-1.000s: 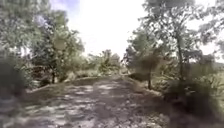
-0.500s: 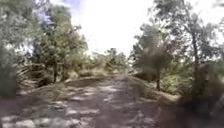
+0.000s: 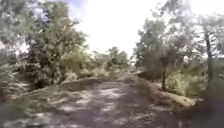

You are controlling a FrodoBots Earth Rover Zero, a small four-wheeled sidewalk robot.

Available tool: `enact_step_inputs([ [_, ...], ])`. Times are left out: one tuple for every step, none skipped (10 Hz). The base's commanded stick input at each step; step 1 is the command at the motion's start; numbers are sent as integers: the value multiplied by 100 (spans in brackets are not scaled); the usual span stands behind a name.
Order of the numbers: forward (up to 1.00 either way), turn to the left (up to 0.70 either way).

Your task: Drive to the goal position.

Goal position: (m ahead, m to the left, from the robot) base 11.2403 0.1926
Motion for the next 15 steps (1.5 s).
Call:
enact_step_inputs([
  [100,0],
  [100,0],
  [100,0],
  [100,0],
  [100,0],
  [100,0],
  [100,0],
  [100,0],
  [100,0],
  [100,0],
  [100,0],
  [100,0],
  [100,0],
  [100,0],
  [100,-7],
])
